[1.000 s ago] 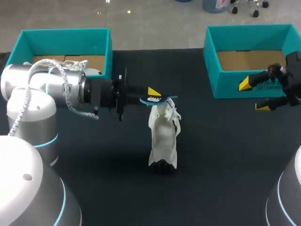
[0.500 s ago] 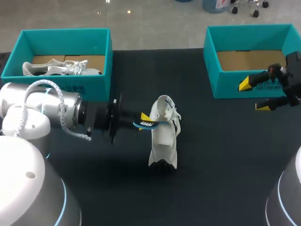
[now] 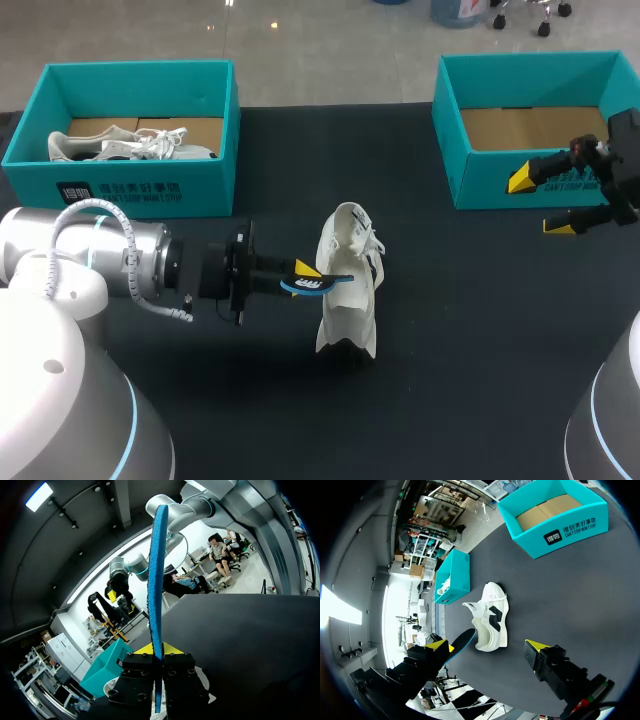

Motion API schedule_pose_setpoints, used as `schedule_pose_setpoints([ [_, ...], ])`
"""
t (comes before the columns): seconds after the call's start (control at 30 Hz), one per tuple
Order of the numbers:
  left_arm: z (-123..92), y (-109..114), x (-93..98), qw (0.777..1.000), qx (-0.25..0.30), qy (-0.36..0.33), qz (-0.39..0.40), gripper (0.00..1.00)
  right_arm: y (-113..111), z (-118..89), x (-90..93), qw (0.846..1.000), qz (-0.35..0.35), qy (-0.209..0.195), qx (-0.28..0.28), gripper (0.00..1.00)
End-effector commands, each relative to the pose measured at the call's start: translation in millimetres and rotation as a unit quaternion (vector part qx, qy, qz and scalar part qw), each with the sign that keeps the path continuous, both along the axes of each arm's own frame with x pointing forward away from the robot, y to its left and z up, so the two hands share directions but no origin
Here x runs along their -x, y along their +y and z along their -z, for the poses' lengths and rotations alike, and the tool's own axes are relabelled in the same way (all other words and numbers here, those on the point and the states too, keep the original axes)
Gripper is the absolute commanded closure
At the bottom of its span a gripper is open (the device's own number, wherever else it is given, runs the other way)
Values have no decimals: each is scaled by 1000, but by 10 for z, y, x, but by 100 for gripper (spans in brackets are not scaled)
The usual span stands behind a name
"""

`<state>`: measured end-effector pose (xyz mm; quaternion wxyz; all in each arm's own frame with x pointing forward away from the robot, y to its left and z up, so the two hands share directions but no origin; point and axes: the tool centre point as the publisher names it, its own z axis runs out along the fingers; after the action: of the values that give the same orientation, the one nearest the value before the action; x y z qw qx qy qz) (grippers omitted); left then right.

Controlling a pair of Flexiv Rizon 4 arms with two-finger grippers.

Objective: Take the shoe out of the shoebox, open the shoe tongue, remove and reinsert the insole, then place the shoe into the shoebox

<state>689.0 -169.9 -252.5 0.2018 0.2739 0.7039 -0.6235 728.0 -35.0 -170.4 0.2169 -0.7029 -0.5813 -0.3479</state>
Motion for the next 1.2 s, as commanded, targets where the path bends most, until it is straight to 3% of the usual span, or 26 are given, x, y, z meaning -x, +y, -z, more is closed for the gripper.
schedule_pose_setpoints([
  [0.03, 104, -67, -56, 1000, 4, 3, -1, 100, -1, 4, 7, 1000, 1, 1, 1, 0],
  [0.23, 117, -103, -89, 1000, 8, 8, -7, 100, -1, 4, 7, 1000, 1, 1, 1, 0],
  [0.63, -45, -223, 29, 999, 26, 24, 3, 100, -1, 4, 7, 1000, 1, 1, 1, 0],
  [1.2, 149, -302, -63, 999, 24, 28, -13, 100, -1, 4, 7, 1000, 1, 1, 1, 0],
])
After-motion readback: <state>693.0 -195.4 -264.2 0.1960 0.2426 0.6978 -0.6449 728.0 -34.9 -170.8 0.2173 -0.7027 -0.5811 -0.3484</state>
